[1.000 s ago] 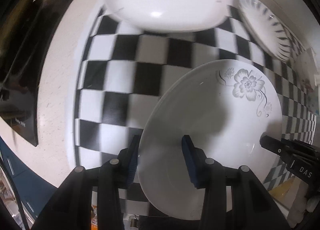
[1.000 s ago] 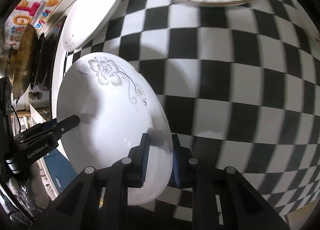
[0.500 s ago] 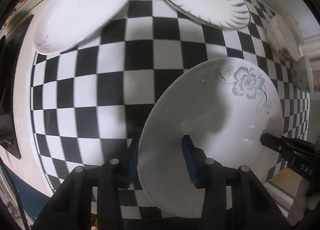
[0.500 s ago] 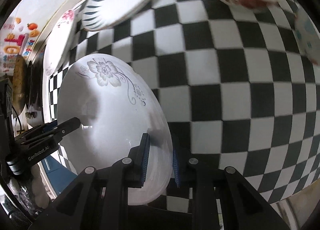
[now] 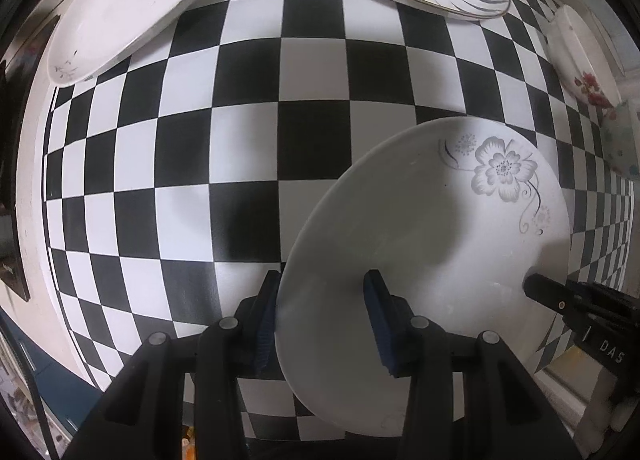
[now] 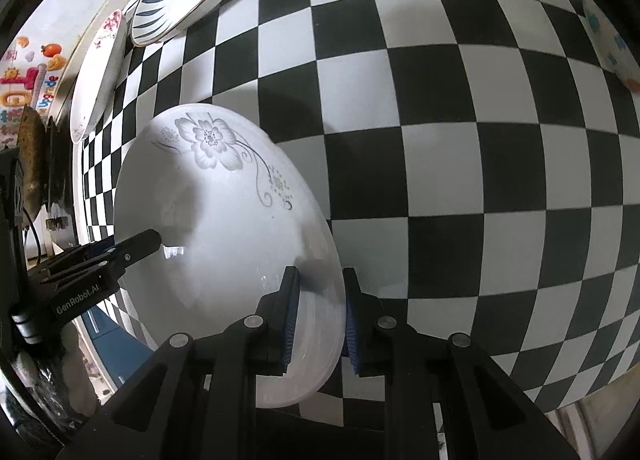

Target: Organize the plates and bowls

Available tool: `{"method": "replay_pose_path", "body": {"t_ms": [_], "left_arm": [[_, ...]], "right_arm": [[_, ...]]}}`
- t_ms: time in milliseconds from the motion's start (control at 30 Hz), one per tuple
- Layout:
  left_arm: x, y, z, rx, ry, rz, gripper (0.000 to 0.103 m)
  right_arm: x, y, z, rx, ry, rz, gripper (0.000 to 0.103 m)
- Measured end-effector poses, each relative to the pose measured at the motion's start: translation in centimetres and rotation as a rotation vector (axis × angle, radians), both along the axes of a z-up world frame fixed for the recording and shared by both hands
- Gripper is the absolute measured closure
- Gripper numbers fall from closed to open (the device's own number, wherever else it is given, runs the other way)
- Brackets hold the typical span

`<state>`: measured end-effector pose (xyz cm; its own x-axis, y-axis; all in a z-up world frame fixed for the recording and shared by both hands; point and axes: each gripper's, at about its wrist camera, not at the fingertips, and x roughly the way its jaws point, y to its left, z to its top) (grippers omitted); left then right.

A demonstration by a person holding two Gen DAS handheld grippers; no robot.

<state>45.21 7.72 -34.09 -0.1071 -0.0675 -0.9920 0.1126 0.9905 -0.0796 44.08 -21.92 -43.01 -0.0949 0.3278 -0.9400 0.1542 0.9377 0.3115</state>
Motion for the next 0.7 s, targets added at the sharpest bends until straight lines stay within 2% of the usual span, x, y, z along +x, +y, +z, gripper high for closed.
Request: {"method": "replay_pose_path", "body": {"t_ms": [267,333,500,633,700], "left_arm": [[-0.2,-0.8,0.3,0.014,-0.011,0.047,0.062],[-0.7,-4.1,-1.3,0.019,-0.012,0.055,0.062],[-2.9,-5.9,-2.5,0.02,-0.015,0.066,0.061],[-2.7,-6.3,-3.2,0.036,-0.024,0.095,0.061],[-3.0,-5.0,-2.7,0.048,-0.036,0.115,0.061]], "right_arm": [[0.6,1.6,-0.1,0.006,0.004,0.042,0.08],[0.7,1.8,-0.2,0.011,0.004,0.047,0.08],[0.8,1.0,-0.3,0.034,0.016,0.048,0.08],[0.8,0.3,-0.4,0.042,0.026,0.039,0.08],[0.8,-0.1,-0.1,0.024,0.029,0.036,0.08]]}}
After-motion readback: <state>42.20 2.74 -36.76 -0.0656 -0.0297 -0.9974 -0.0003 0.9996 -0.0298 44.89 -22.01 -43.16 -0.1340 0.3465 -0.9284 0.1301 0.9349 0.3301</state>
